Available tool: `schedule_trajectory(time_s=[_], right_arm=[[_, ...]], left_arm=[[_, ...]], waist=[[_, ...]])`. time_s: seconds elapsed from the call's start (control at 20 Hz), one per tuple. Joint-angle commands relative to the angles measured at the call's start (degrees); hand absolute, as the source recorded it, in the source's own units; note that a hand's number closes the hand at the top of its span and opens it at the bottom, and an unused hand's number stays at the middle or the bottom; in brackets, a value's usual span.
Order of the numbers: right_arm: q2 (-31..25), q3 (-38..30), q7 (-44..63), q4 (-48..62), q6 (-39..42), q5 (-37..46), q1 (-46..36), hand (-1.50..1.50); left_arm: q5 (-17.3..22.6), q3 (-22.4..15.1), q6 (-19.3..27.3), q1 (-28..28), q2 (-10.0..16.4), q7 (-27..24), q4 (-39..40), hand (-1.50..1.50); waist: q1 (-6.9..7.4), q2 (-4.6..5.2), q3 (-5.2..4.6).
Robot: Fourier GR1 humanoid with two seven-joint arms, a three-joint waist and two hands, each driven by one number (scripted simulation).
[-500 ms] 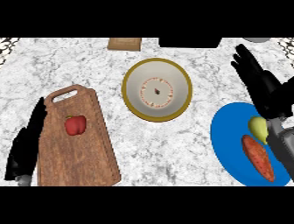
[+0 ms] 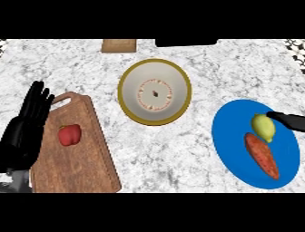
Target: Pick the lemon from the plate and place it in the bowl
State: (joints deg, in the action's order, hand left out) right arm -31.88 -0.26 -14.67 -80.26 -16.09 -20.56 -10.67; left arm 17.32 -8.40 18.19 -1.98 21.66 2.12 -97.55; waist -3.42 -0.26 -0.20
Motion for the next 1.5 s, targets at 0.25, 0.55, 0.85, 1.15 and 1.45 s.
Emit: schedule_trajectory(time_s=[0.25, 0.55, 0.85, 1.15, 1.45], right_arm=[[3.05, -13.96, -29.13, 16.5, -2.85, 1.91, 5.72, -1.5], [-13.2, -5.69, -9.9, 13.66, 0.24, 12.43, 9.84, -1.5], [-26.31, 6.67, 4.63, 11.84, 15.17, 21.14, 11.84, -1.5], [-28.11, 7.5, 21.06, -4.41, 22.38, 18.15, 9.97, -1.5], [-21.37, 4.16, 27.54, -9.07, 21.53, 21.73, 10.64, -1.5]], left_arm=[[9.76, 5.65, -11.82, -4.44, -0.08, -4.21, 5.73, 0.0], [9.8, 5.81, -12.91, -3.84, -0.18, -4.02, 6.14, 0.0], [9.33, 5.27, -12.96, -6.19, -0.1, -3.05, 7.02, 0.0], [11.11, 9.03, -15.34, -7.22, 1.1, -2.33, 9.81, 0.0], [7.15, 8.18, -14.99, -5.15, -2.07, -2.64, 7.35, 0.0]], waist=[[3.1, 0.65, 0.27], [3.33, 0.42, -0.02], [4.34, 0.82, -0.23], [3.01, 0.17, 0.09], [3.27, 0.2, 0.19]])
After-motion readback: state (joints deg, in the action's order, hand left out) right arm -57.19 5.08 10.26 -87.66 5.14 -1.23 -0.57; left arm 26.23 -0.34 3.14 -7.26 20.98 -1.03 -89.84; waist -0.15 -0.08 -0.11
